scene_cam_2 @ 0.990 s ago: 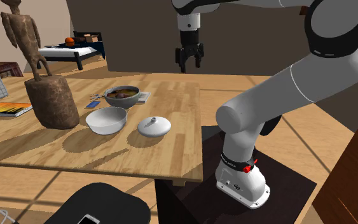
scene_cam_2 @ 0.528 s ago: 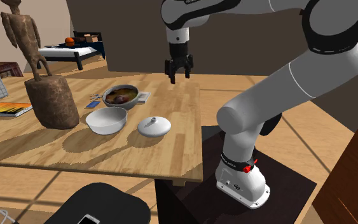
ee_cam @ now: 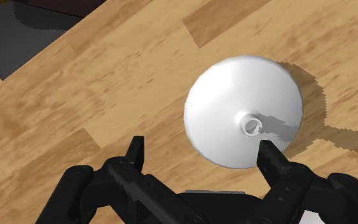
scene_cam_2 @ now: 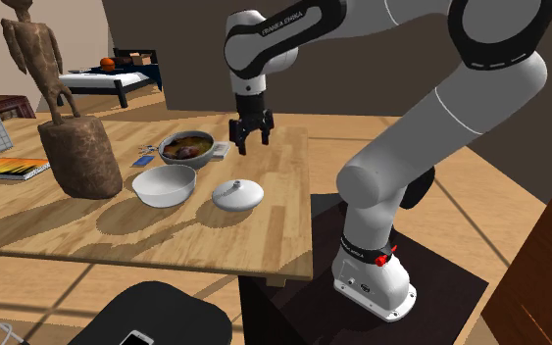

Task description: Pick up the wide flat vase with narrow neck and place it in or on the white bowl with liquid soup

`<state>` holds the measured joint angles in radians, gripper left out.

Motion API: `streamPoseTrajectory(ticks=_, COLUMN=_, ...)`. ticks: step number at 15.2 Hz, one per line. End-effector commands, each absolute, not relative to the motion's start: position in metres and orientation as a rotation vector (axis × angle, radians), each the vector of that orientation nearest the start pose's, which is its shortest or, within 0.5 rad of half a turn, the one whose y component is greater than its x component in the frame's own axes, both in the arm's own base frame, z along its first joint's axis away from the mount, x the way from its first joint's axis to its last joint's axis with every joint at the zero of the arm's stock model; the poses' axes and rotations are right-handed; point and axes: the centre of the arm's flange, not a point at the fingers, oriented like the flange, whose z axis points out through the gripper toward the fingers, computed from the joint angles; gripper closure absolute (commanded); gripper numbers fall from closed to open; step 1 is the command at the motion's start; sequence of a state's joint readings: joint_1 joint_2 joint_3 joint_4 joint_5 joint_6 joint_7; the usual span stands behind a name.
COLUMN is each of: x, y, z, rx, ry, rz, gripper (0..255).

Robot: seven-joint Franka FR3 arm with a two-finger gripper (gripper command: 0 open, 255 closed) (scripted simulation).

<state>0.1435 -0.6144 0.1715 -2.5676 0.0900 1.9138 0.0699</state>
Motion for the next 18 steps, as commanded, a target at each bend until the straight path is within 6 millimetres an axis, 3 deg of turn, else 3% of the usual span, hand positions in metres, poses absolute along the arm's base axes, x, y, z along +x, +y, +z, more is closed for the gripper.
streamPoseTrajectory(ticks=1, x=0.341, y=0.143, z=0.443, rx=-3.140, ry=-0.310, rz=0.063, gripper=0)
streamPoseTrajectory(ticks=5, x=0.347, y=0.182, z=0.412, rx=-3.122, ry=-0.361, rz=0.062, gripper=0)
streamPoseTrajectory(ticks=12, x=0.346, y=0.182, z=0.375, rx=-3.122, ry=-0.361, rz=0.062, gripper=0)
streamPoseTrajectory(ticks=18, x=0.345, y=0.182, z=0.372, rx=-3.122, ry=-0.361, rz=0.062, gripper=0)
